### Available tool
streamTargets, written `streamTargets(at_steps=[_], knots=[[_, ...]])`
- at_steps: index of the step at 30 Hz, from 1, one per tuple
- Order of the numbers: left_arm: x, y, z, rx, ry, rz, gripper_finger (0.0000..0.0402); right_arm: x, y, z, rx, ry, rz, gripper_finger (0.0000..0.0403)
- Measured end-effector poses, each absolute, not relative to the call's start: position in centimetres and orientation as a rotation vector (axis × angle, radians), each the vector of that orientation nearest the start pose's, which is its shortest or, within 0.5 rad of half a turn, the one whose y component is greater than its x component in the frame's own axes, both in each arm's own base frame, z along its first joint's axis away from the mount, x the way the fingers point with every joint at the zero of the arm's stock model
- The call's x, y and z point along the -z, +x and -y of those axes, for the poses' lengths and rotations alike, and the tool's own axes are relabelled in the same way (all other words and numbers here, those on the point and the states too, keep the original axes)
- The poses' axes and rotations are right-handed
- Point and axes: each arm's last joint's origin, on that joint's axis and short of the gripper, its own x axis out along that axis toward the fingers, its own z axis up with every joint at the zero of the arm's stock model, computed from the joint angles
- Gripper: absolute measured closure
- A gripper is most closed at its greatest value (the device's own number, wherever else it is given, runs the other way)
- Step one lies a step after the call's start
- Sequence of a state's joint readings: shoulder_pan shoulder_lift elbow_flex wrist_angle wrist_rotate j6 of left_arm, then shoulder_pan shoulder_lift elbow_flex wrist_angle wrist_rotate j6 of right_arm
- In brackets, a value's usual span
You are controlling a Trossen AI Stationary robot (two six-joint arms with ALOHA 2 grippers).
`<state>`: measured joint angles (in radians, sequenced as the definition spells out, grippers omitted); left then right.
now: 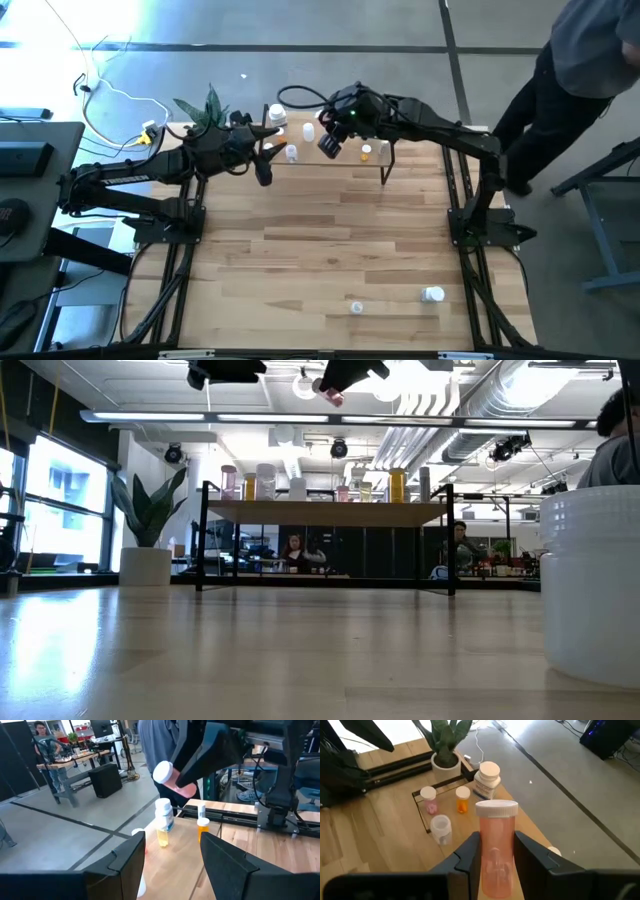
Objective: Pick and place medicine bottles onto shelf by color
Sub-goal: Put the pink transparent pill bottle on the shelf
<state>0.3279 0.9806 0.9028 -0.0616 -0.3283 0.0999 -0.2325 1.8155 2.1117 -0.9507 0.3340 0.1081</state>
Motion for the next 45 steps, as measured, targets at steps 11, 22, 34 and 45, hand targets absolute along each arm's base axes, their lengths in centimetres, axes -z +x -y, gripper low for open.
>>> streamTargets(at_steps=[11, 22, 34, 45], knots=[[-34.9, 19.8, -7.8, -0.668, 0.099, -0.199, 0.0222, -43.3, 36.2, 9.4, 0.576, 0.065, -0.629, 0.0313], [-35.8, 18.6, -7.6, -0.751, 0.109, -0.157, 0.0222, -43.9, 34.3, 8.8, 0.583, -0.005, -0.695, 0.0313], [-36.3, 18.0, -7.4, -0.763, 0.108, -0.134, 0.0222, -39.5, 30.8, 8.4, 0.536, 0.111, -0.434, 0.0313], [-36.3, 18.0, -7.4, -0.762, 0.108, -0.134, 0.0222, -33.2, 29.8, 8.0, 0.501, 0.175, -0.096, 0.0313]])
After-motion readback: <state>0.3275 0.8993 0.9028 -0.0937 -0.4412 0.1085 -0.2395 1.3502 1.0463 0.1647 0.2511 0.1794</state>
